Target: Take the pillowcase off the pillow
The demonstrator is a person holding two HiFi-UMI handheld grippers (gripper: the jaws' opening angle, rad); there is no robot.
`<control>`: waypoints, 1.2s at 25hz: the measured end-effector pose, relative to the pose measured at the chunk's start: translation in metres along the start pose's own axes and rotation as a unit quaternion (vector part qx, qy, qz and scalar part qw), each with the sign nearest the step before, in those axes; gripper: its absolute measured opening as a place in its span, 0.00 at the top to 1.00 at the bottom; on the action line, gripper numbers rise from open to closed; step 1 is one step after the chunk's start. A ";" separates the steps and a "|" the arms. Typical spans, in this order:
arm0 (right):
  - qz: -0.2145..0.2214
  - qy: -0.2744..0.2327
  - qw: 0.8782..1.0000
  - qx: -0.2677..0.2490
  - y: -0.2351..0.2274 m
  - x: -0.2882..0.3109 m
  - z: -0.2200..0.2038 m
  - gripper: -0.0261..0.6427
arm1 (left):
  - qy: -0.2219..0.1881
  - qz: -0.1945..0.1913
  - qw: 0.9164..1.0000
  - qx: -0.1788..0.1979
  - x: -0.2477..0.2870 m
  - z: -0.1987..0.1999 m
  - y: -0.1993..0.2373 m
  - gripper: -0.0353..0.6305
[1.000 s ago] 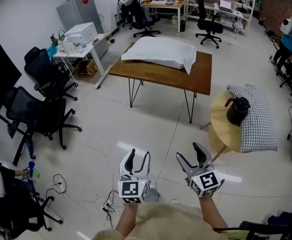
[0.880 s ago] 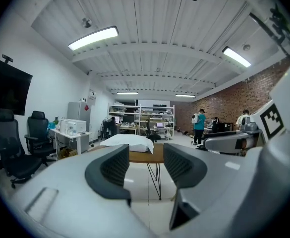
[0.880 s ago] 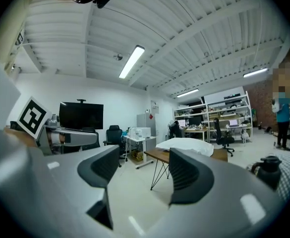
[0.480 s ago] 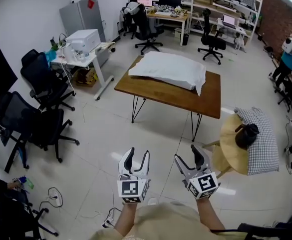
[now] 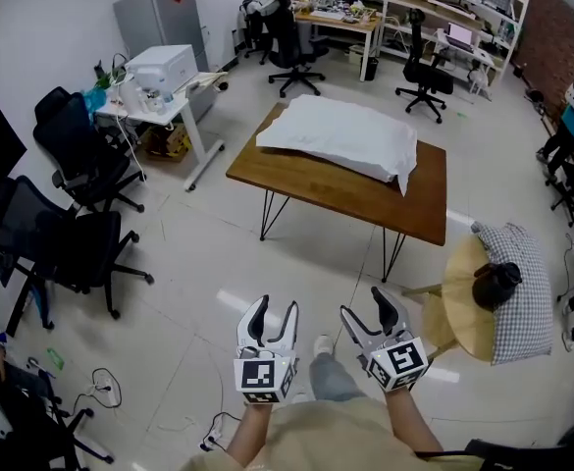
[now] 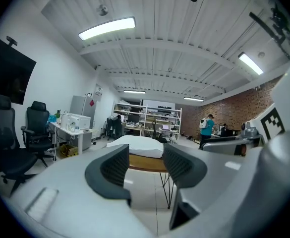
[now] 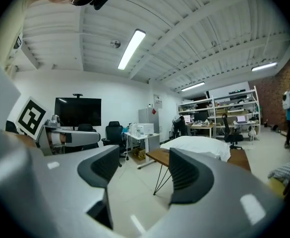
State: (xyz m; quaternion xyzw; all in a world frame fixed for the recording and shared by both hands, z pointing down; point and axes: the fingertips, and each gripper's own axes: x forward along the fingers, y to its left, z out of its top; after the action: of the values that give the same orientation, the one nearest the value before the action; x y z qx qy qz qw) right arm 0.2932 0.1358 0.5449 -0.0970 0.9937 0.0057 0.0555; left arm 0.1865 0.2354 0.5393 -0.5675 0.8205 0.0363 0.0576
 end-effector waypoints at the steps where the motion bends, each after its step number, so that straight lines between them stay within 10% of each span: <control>1: 0.003 0.001 1.000 0.006 -0.006 0.009 -0.004 0.51 | 0.002 0.003 1.000 -0.001 0.009 -0.003 0.004 0.62; 17: 0.035 -0.024 0.999 0.024 -0.172 0.110 0.041 0.51 | 0.015 0.009 1.000 -0.006 0.206 0.026 -0.005 0.62; 30: 0.030 -0.001 0.997 0.070 -0.247 0.190 -0.011 0.51 | 0.034 0.005 0.999 0.017 0.298 -0.004 0.027 0.62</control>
State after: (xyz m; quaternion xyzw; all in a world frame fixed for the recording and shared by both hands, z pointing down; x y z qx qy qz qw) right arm 0.1547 -0.1431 0.5347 -0.0632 0.9941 -0.0618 0.0630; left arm 0.0566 -0.0314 0.5031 -0.5635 0.8252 0.0037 0.0389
